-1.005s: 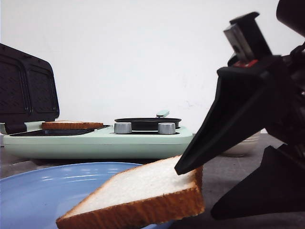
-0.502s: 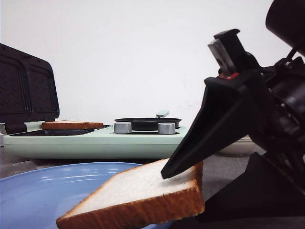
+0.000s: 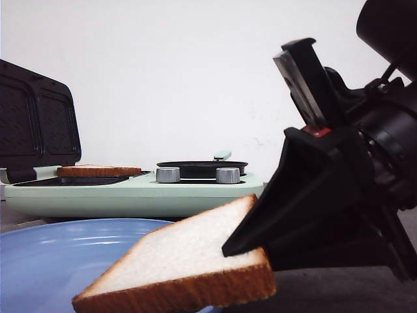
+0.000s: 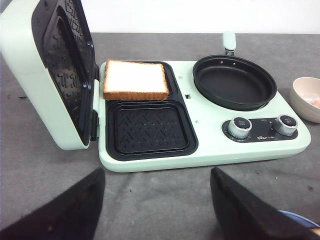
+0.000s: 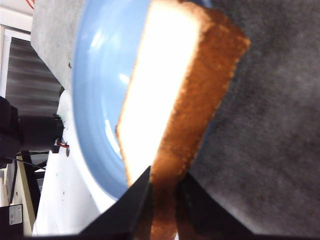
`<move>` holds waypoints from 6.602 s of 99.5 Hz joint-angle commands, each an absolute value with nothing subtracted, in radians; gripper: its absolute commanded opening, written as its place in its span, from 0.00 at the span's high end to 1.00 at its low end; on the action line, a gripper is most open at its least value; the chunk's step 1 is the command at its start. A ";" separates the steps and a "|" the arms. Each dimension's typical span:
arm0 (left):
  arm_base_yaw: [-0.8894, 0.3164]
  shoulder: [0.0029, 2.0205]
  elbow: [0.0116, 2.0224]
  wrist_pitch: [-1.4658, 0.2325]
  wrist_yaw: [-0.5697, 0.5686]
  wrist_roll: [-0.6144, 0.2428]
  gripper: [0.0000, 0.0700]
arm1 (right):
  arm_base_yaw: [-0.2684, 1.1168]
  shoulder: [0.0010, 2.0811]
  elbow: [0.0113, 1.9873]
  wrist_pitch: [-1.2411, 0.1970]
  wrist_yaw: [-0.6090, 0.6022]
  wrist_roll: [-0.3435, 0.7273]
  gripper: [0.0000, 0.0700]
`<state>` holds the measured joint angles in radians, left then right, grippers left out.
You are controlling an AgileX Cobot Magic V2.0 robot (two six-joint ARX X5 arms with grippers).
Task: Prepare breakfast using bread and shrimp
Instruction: 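Lift the bread with the right gripper and carry it over the grill, then lower the bread onto the grill plate beside the first slice, then open the right gripper and withdraw it up and away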
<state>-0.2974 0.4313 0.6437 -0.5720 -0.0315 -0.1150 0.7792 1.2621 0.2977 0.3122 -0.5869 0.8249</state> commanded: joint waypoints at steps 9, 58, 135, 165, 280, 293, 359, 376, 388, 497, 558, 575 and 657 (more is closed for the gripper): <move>-0.299 0.432 0.648 -0.562 -0.056 -0.105 0.50 | 0.790 1.271 0.302 0.378 -0.603 0.838 1.00; -0.299 0.432 0.648 -0.560 -0.113 -0.094 0.50 | 0.782 1.271 0.453 0.387 -0.658 0.799 1.00; -0.299 0.432 0.648 -0.557 -0.152 -0.095 0.49 | 0.678 1.647 1.241 -0.083 -0.701 0.505 1.00; -0.299 0.432 0.648 -0.554 -0.197 -0.106 0.50 | 0.678 1.915 1.520 -0.093 -0.742 0.535 1.00; -0.299 0.432 0.648 -0.542 -0.217 -0.149 0.50 | 0.725 2.167 1.678 -0.037 -0.653 0.608 1.00; -0.299 0.432 0.648 -0.542 -0.217 -0.149 0.50 | 0.725 2.167 1.678 -0.034 -0.652 0.611 1.00; -0.299 0.432 0.648 -0.542 -0.217 -0.149 0.50 | 0.733 2.167 1.678 -0.029 -0.601 0.609 0.71; -0.299 0.432 0.648 -0.541 -0.217 -0.148 0.50 | 0.736 2.167 1.678 -0.036 -0.600 0.596 0.58; -0.299 0.432 0.648 -0.538 -0.217 -0.148 0.50 | 0.738 2.167 1.678 -0.048 -0.597 0.589 0.58; -0.299 0.432 0.648 -0.538 -0.217 -0.148 0.50 | 0.735 2.167 1.806 -0.325 -0.470 0.424 0.48; -0.299 0.432 0.648 -0.538 -0.217 -0.148 0.50 | 0.701 2.099 1.815 -0.411 -0.410 0.321 0.48; -0.299 0.432 0.648 -0.539 -0.217 -0.148 0.50 | 0.673 2.003 1.815 -0.543 -0.325 0.183 0.48; -0.299 0.432 0.648 -0.539 -0.218 -0.147 0.50 | 0.534 1.725 1.710 -0.634 -0.266 -0.046 0.49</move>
<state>-0.2974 0.4313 0.6437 -0.5495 -0.2123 -0.1452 0.5411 1.7542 1.7393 -0.6571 -0.2638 -0.0307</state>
